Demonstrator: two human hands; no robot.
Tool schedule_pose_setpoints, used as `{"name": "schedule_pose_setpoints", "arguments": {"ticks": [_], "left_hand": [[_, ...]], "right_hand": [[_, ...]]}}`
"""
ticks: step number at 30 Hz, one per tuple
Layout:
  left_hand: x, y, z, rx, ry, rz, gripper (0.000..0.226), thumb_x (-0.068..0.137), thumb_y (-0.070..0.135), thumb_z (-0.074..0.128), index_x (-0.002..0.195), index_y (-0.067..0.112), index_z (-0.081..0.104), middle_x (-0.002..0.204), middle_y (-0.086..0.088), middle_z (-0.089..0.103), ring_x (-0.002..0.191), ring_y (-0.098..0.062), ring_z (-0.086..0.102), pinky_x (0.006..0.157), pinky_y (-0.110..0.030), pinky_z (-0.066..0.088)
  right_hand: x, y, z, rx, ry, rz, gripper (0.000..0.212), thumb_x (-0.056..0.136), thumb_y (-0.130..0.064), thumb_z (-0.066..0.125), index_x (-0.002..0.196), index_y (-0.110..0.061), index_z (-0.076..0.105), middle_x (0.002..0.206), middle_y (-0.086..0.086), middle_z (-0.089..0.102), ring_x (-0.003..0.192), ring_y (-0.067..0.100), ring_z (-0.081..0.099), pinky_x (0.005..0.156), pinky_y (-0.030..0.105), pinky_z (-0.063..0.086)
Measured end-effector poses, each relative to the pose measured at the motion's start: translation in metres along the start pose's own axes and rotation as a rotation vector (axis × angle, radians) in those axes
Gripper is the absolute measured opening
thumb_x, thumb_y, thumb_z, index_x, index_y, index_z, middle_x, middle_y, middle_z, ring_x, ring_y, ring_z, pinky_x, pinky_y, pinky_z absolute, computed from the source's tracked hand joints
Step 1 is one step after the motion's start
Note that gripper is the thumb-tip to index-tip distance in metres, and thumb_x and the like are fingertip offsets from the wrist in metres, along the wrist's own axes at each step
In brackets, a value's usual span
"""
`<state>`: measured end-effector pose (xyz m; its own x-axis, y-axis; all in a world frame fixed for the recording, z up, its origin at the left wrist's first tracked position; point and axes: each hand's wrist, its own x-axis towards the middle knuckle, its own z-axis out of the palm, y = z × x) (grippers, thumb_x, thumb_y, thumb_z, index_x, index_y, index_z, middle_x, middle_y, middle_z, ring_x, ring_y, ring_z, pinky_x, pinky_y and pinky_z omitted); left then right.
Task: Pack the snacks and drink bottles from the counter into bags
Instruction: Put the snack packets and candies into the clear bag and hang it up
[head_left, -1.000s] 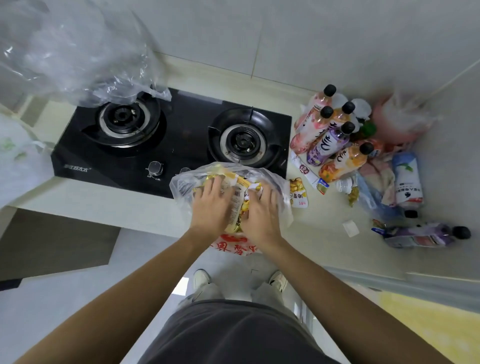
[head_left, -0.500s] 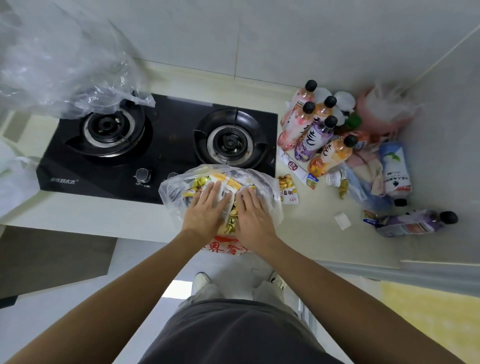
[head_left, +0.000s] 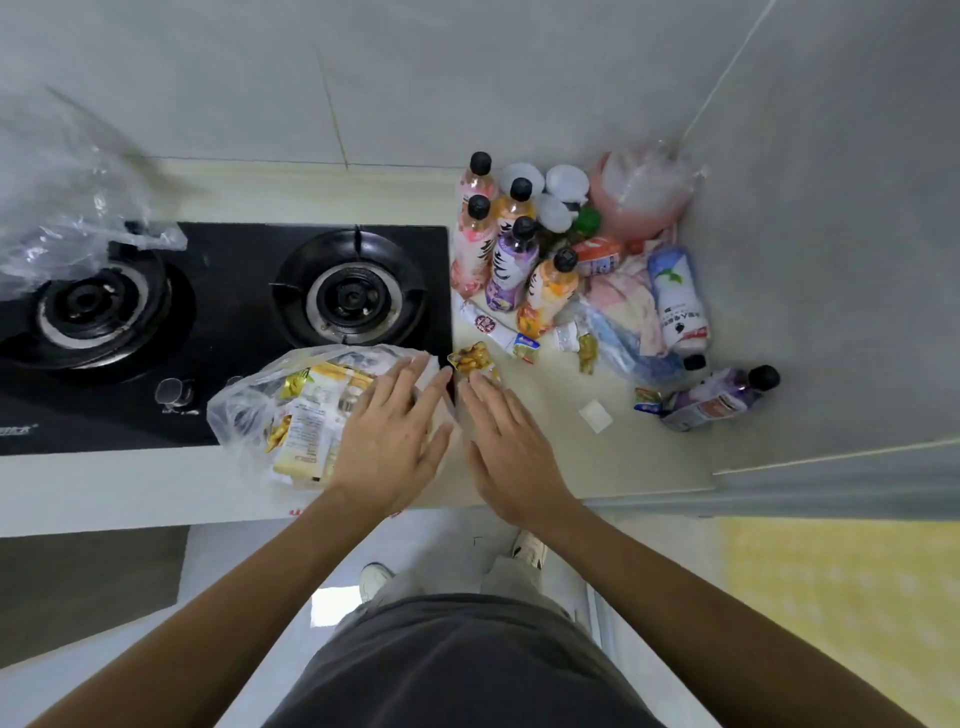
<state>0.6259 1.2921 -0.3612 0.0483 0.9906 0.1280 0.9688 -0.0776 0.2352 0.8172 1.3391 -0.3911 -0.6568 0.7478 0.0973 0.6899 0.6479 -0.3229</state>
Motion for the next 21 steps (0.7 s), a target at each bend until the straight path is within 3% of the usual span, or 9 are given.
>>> {"name": "schedule_pose_setpoints", "arguments": {"ticks": [4,10,13,16,18,21], "left_hand": [[0.037,0.049,0.027,-0.048,-0.047,0.092,0.057,0.102,0.043,0.045,0.153,0.017,0.042,0.157,-0.010,0.040,0.146,-0.031,0.037,0.115,-0.045,0.038],[0.095,0.120,0.088,-0.138,-0.272,0.009,0.062,0.102,0.043,0.048,0.158,0.024,0.032,0.160,-0.009,0.034,0.147,-0.030,0.033,0.105,-0.048,0.045],[0.133,0.151,0.114,-0.190,-0.304,-0.034,0.061,0.099,0.036,0.056,0.155,0.022,0.036,0.153,-0.012,0.039,0.140,-0.034,0.039,0.097,-0.050,0.050],[0.163,0.167,0.138,-0.311,-0.360,-0.214,0.058,0.096,0.032,0.057,0.151,0.028,0.039,0.140,-0.012,0.045,0.131,-0.034,0.044,0.091,-0.050,0.051],[0.176,0.170,0.151,-0.392,-0.401,-0.326,0.058,0.095,0.029,0.056,0.151,0.031,0.039,0.135,-0.014,0.048,0.125,-0.036,0.048,0.092,-0.051,0.050],[0.184,0.167,0.164,-0.434,-0.437,-0.322,0.062,0.095,0.025,0.055,0.154,0.031,0.038,0.142,-0.009,0.047,0.126,-0.034,0.050,0.097,-0.051,0.050]], "right_hand": [[-0.022,0.065,-0.004,-0.045,-0.036,0.170,0.069,0.099,-0.025,0.047,0.162,-0.005,0.025,0.170,0.012,0.024,0.159,0.026,0.019,0.128,0.044,0.023],[-0.044,0.155,0.001,-0.132,-0.129,0.396,0.075,0.097,-0.026,0.062,0.160,-0.002,0.029,0.167,0.020,0.029,0.156,0.036,0.025,0.126,0.048,0.027],[-0.045,0.188,0.006,-0.151,-0.195,0.487,0.077,0.098,-0.029,0.060,0.161,-0.002,0.025,0.169,0.026,0.018,0.158,0.039,0.015,0.129,0.049,0.020],[-0.042,0.208,0.011,-0.135,-0.263,0.555,0.079,0.100,-0.032,0.057,0.162,-0.003,0.018,0.171,0.026,0.007,0.159,0.041,0.009,0.129,0.050,0.018],[-0.042,0.214,0.015,-0.131,-0.296,0.581,0.081,0.101,-0.035,0.055,0.163,-0.005,0.012,0.171,0.024,0.002,0.158,0.042,0.009,0.129,0.050,0.017],[-0.045,0.215,0.023,-0.100,-0.321,0.611,0.085,0.101,-0.040,0.054,0.164,-0.006,0.008,0.172,0.022,-0.004,0.158,0.042,0.008,0.129,0.051,0.017]]}}
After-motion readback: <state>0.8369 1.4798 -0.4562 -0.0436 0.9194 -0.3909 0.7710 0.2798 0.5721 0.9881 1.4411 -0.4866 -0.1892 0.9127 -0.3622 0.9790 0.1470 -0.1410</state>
